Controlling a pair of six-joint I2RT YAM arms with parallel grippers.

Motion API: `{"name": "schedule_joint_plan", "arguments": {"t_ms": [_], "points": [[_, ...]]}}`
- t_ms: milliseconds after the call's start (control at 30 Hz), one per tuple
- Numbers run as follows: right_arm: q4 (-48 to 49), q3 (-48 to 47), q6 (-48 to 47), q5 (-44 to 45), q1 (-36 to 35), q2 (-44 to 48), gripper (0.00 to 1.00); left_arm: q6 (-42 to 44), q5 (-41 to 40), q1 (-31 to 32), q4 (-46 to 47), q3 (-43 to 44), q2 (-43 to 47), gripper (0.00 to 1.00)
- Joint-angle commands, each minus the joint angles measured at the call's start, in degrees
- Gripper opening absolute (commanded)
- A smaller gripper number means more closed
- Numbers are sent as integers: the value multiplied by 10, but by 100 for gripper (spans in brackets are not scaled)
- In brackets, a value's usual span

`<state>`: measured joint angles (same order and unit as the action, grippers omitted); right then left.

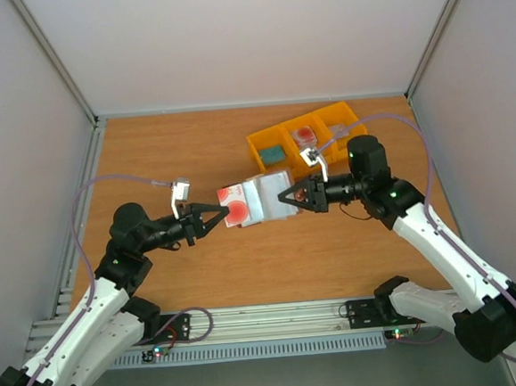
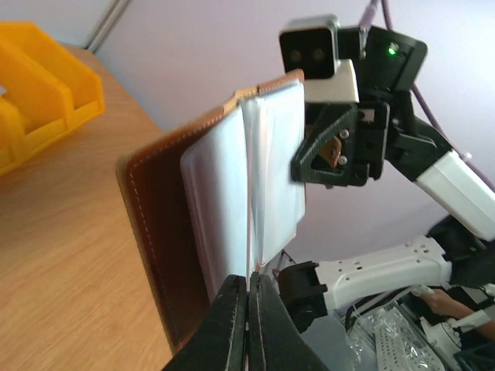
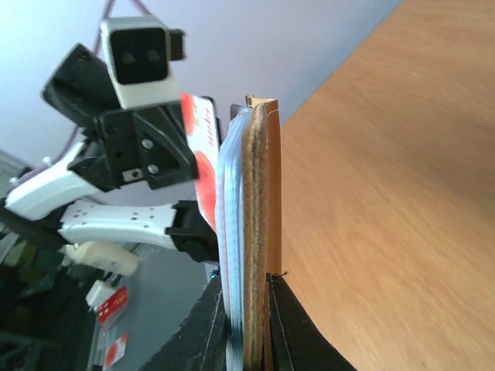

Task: Take the credit cards out of the card holder

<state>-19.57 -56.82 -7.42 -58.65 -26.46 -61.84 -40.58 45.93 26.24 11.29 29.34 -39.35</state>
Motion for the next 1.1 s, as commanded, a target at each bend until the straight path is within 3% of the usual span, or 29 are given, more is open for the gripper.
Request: {"name": "schedule_joint_plan", "arguments": {"t_ms": [0, 67, 267, 367, 467, 567, 800, 933, 1000, 1067], "points": [[-63, 53, 9, 43, 23, 40, 1, 2, -18, -15, -45, 2, 6, 0], [-35, 100, 47, 34, 22, 20, 1, 20, -38, -17, -71, 12, 9, 0], [294, 284, 225, 58, -12, -88, 1, 39, -109, -21, -101, 10, 24, 0], [455, 332, 282, 58, -15, -173, 1, 28, -105, -22, -96, 4, 17, 0], [542, 344, 299, 54, -15, -276, 1, 16, -98, -21, -73, -2, 7, 0], [710, 378, 378, 48, -8, -366, 1, 8, -99, -21, -61, 1, 2, 0], [970, 469, 509, 89, 38, -492, 16, 9, -99, -22, -49, 8, -11, 0], [921, 500, 502, 141, 39, -442, 21, 10, -97, -22, -41, 11, -17, 0], [819, 493, 480, 163, 39, -377, 25, 11, -95, -21, -39, 13, -19, 0], [644, 460, 428, 185, 39, -283, 30, 10, -95, -22, -36, 14, -21, 0]]}}
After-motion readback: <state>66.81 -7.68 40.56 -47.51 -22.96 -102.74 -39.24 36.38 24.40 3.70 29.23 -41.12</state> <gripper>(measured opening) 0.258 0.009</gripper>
